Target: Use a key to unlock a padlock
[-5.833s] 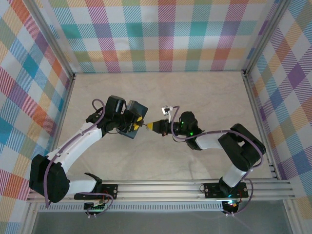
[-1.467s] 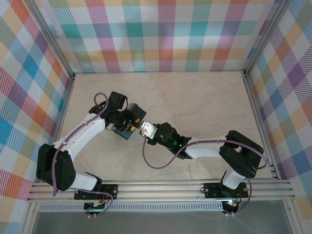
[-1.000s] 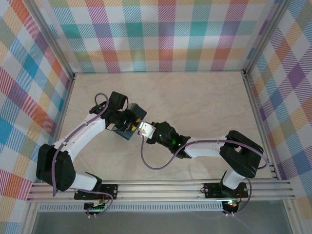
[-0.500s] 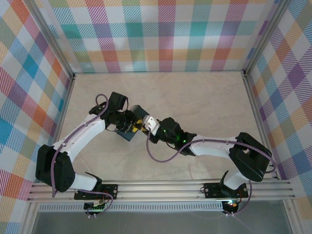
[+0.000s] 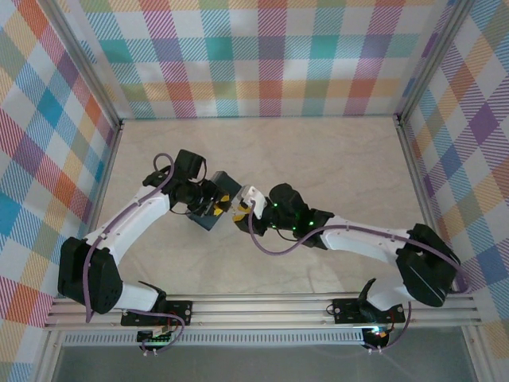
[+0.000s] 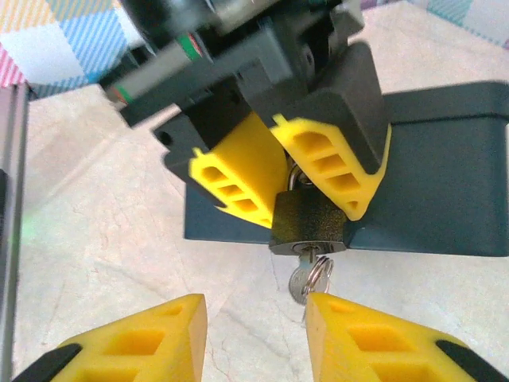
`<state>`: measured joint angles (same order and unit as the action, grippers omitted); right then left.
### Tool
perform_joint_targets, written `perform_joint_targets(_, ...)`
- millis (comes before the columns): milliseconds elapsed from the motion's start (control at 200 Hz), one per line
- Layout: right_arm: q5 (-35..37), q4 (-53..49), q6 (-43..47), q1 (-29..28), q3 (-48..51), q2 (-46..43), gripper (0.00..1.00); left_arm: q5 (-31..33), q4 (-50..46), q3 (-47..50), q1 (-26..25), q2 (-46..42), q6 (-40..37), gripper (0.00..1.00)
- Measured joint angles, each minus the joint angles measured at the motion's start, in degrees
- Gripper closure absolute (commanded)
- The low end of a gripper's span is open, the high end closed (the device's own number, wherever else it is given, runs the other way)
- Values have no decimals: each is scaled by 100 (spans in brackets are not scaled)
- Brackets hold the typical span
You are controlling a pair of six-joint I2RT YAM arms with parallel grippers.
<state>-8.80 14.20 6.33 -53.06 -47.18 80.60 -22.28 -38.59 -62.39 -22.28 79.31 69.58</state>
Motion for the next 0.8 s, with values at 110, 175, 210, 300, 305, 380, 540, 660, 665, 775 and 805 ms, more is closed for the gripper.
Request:
perform_joint_targets(110,-79,-20,146,101,26,-262,65,46,-4,0,11,0,0,96)
perform_joint_targets(175,-68,-15,295,127,28,-271,66,44,-4,0,11,0,2,96)
perform_joint_targets(210,-24,4,391,136,46,-243,66,44,-7,0,11,0,2,96)
perform_joint_targets(300,177,131,732,116,127,-98,67,46,-7,0,9,0,2,96)
perform_joint_targets(305,197,146,761,109,133,-81,68,44,-7,0,11,0,0,96)
perform_joint_targets(380,452,302,1110,42,160,140,71,44,-7,-2,11,0,2,96)
perform_joint_targets(540,931,737,1985,-201,251,470,75,46,-11,-13,9,0,-2,96)
perform_joint_targets(660,1143,1049,2490,-328,251,573,78,46,-15,-13,9,0,0,96)
perform_joint_targets(665,1147,1058,2500,-330,251,575,78,46,-13,-13,9,0,0,96)
perform_joint_targets(775,1294,1316,2785,-396,251,621,79,44,-13,-13,9,0,0,96)
perform_joint_targets(805,1318,1362,2852,-407,251,629,79,44,-13,-13,9,0,0,96)
